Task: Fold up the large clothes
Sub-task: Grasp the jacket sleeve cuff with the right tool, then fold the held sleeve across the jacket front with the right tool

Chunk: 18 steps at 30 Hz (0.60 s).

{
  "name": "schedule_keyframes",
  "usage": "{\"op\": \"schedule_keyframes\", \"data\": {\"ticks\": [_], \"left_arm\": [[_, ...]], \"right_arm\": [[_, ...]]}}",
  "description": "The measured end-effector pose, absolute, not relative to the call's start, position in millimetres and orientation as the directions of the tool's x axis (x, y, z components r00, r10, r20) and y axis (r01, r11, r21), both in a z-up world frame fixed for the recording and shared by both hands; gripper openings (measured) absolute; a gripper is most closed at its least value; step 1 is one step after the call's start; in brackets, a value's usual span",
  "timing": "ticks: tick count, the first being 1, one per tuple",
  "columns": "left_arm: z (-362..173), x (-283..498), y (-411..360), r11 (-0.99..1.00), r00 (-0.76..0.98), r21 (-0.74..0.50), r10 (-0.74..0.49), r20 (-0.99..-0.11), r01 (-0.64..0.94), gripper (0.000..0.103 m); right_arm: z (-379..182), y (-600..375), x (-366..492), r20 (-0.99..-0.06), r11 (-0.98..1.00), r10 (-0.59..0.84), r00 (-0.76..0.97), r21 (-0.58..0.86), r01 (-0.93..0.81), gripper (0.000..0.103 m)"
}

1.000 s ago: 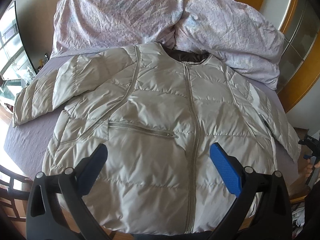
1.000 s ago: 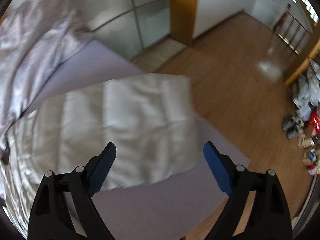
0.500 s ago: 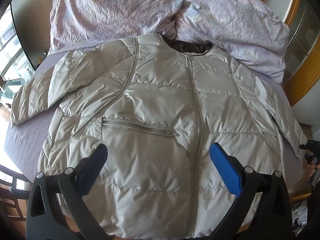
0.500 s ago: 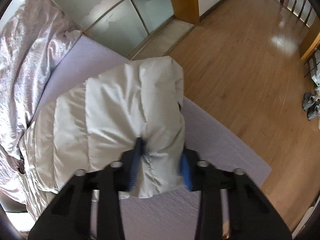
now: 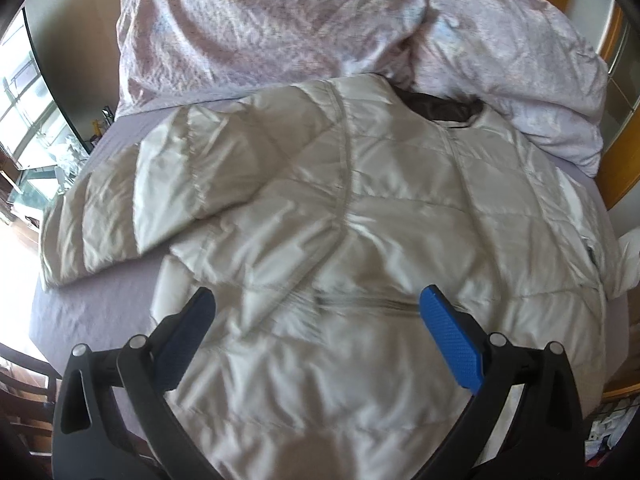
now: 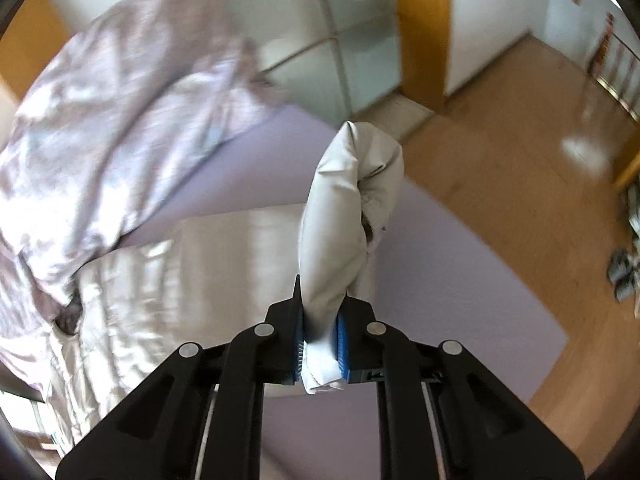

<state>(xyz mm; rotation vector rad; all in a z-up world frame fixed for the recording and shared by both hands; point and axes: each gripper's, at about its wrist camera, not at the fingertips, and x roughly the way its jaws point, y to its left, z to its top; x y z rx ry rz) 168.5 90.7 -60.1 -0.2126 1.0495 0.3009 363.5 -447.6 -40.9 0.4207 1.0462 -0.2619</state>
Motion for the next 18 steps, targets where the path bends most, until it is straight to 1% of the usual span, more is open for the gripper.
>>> {"op": "schedule_keyframes", "data": {"ticks": [4,8,12,18], "left_arm": [[-62.6,171.8,112.8,0.934,0.458,-0.012,0.163,-0.874,-0.356,0.101],[-64.8,173.2,132.3,0.934,0.460,-0.030,0.146,-0.876,-0.355,0.101],[-68.8,174.4,150.0,0.935,0.451,-0.032,0.140,-0.882,-0.353,0.101],[-73.3,171.0,175.9,0.925,0.441,-0.020,0.162,-0.883,-0.380,0.101]], "right_arm": [[-40.2,-374.2,385.9,-0.883,0.933,0.038,0.468,0.199,0.299,0.014],[-44.3,-291.6,409.6,-0.888,0.964,0.112,0.446,0.206,0.169,0.014],[-56.3,-210.5,421.0,-0.909,0.984,0.128,0.397,0.167,0.063,0.014],[-81.5,-110.4,418.5,-0.934,0.986,0.164,0.317,0.149,-0.071,0.014]]}}
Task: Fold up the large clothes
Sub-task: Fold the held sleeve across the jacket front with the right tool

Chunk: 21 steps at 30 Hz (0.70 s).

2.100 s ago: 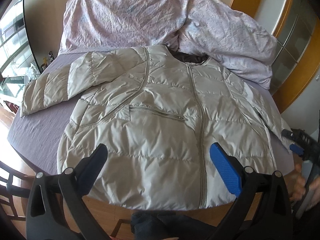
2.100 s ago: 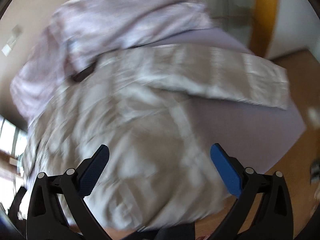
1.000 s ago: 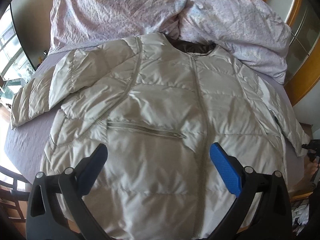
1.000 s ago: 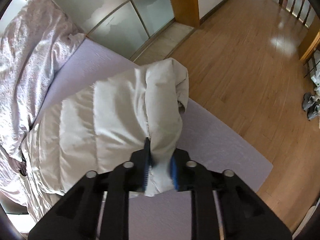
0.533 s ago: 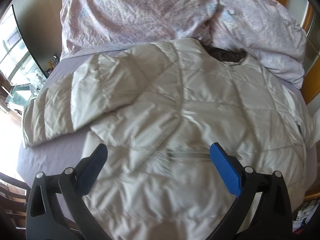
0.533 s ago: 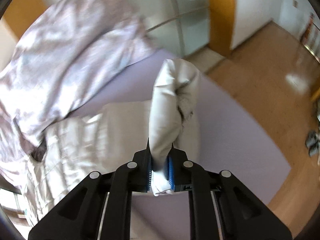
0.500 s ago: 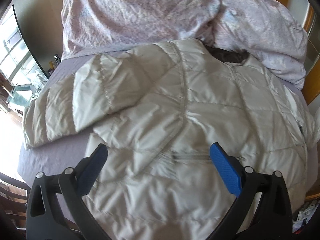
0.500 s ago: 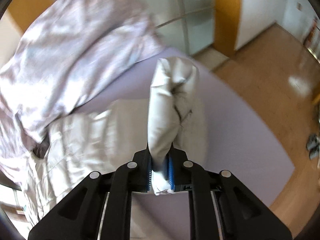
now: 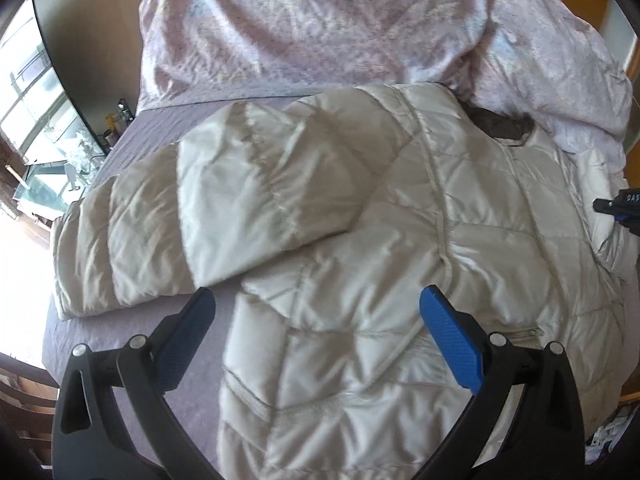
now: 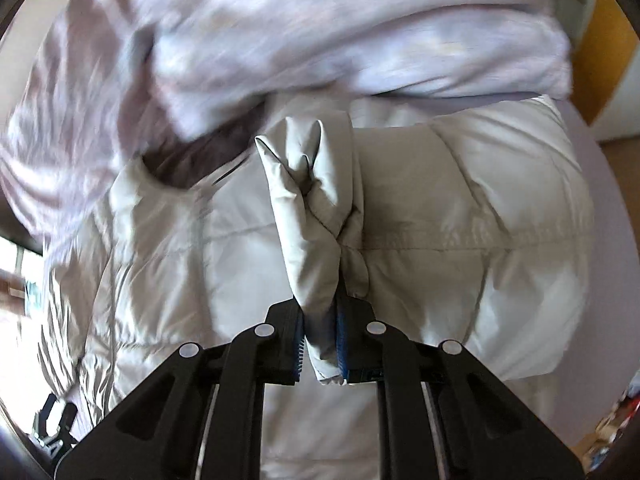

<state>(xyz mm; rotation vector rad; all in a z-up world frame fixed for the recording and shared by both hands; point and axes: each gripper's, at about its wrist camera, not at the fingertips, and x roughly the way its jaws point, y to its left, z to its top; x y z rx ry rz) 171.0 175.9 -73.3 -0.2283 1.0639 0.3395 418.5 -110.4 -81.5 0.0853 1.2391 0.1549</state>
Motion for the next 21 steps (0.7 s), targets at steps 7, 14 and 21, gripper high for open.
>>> {"op": "schedule_keyframes", "data": {"ticks": [7,14,21], "left_arm": [[-77.4,162.5,214.2,0.907,0.435,-0.038,0.163,-0.886,-0.419,0.101],[-76.4,157.5,249.4,0.890,0.449,-0.040,0.190,-0.873,-0.454,0.101],[-80.5,157.6,290.2,0.867,0.432,-0.036,0.211,-0.877,-0.497,0.101]], "right_arm": [[-96.2,-39.0,402.4,-0.947,0.977,0.163,0.276,0.116,-0.177,0.013],[-98.6,7.2,394.6,-0.951,0.971,0.161,0.265,0.104,-0.217,0.014],[-90.8,24.1,387.4,-0.947,0.950,0.214,0.240,0.144,-0.275,0.050]]}}
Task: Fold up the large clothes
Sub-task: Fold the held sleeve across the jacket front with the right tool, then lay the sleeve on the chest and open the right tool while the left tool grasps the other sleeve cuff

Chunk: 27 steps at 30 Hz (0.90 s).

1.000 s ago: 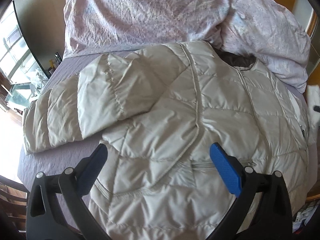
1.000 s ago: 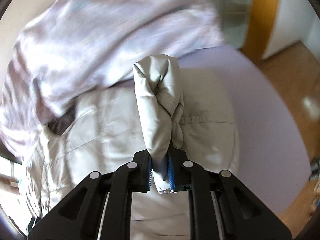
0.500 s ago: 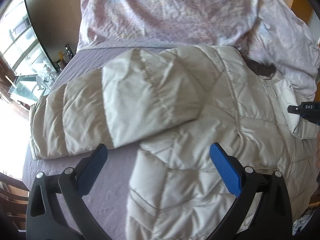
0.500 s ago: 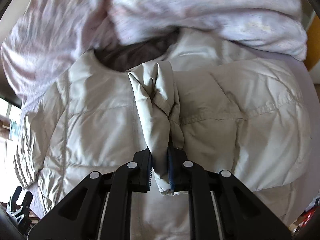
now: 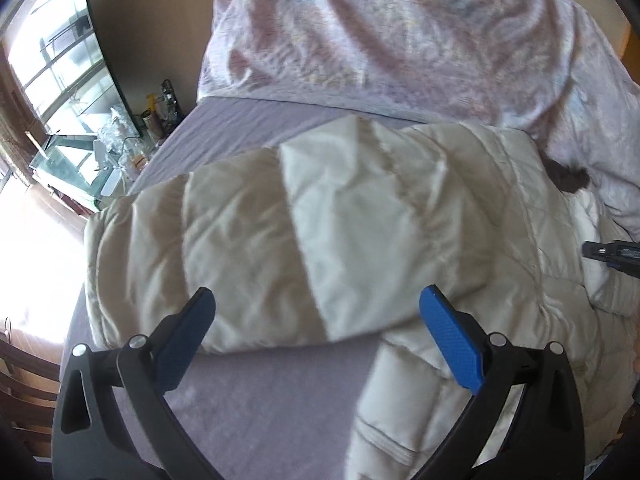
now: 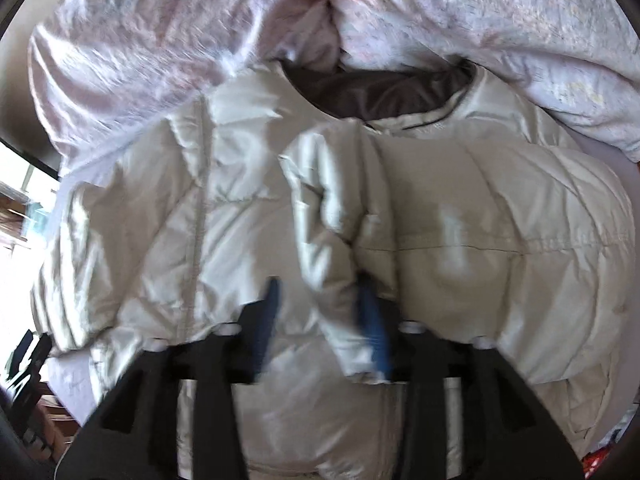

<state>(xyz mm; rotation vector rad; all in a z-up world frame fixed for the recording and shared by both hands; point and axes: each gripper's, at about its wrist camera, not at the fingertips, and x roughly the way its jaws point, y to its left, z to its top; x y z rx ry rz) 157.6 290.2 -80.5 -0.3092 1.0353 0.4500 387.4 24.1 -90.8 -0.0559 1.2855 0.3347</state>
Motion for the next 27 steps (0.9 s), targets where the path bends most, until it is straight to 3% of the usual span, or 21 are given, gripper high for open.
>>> {"op": "schedule_keyframes", "data": {"ticks": [6,15,27], "left_arm": [[-81.2,153.5,326.5,0.842,0.413,-0.009,0.255,-0.874,-0.540,0.101],[-88.9,145.6,361.7,0.817,0.398,-0.043,0.234,-0.887,-0.576,0.101],[-90.5,132.8,386.4,0.774,0.368,-0.031,0.266,-0.891,-0.633,0.101]], "right_arm": [[-64.4,3.5,394.9,-0.896,0.951,0.290,0.335,0.231,-0.204,0.049],[-98.4,-1.3,412.8,-0.930,0.983,0.184,0.319,0.169,-0.077,0.042],[-132.4,18.8,416.6,-0.956,0.990,0.116,0.269,0.089,-0.113,0.042]]}}
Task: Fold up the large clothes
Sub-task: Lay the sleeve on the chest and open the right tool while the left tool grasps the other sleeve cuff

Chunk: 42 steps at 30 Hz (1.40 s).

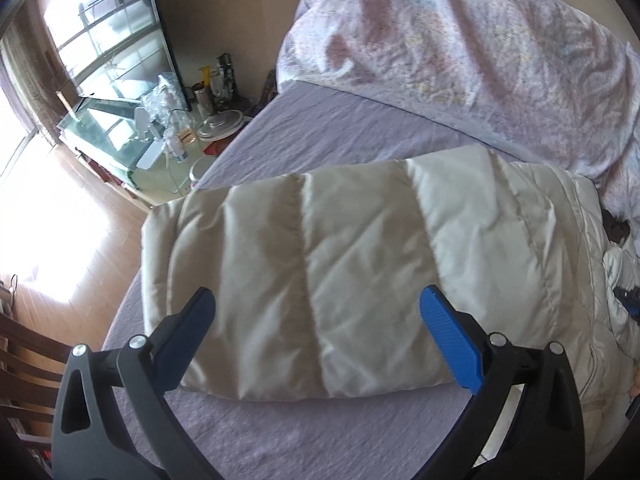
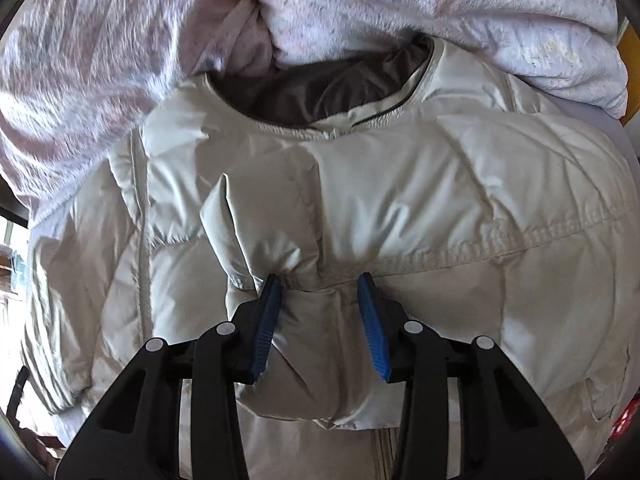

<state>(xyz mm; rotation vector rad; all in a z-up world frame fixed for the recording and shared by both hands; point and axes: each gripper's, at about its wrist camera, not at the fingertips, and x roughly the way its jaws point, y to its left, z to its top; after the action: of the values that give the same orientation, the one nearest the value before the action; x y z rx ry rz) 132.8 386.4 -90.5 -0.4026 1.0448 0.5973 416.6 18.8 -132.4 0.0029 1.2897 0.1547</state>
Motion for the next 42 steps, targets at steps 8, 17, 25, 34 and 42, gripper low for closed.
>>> {"op": "schedule_keyframes", "data": {"ticks": [8,17,25,34,42], "left_arm": [[-93.4,109.6,423.0,0.699,0.355,-0.066,0.277,-0.893,-0.712,0.101],[-104.8,80.1,465.4,0.628,0.337,-0.106,0.260,-0.905,-0.771,0.101],[-123.6,59.1,482.2,0.555,0.359,-0.200,0.193,-0.913,-0.808,0.101],[-130.3,61.0,477.9,0.537,0.383,-0.249,0.153,-0.911,-0.806,0.058],[-113.0,74.4,462.6,0.557,0.394,-0.237,0.179,-0.901,-0.796,0.018]], "right_arm": [[-135.8,25.5,414.2,-0.952,0.987,0.085,0.293,0.039,-0.158,0.043],[-134.3,27.5,414.9,-0.955,0.988,0.076,0.287,0.033,-0.152,0.043],[-131.8,24.3,411.2,-0.952,0.988,0.075,0.297,0.032,-0.149,0.043],[-131.1,26.6,404.7,-0.952,0.987,0.067,0.298,0.021,-0.157,0.043],[-129.3,33.7,388.9,-0.951,0.984,0.073,0.300,0.019,-0.179,0.044]]}}
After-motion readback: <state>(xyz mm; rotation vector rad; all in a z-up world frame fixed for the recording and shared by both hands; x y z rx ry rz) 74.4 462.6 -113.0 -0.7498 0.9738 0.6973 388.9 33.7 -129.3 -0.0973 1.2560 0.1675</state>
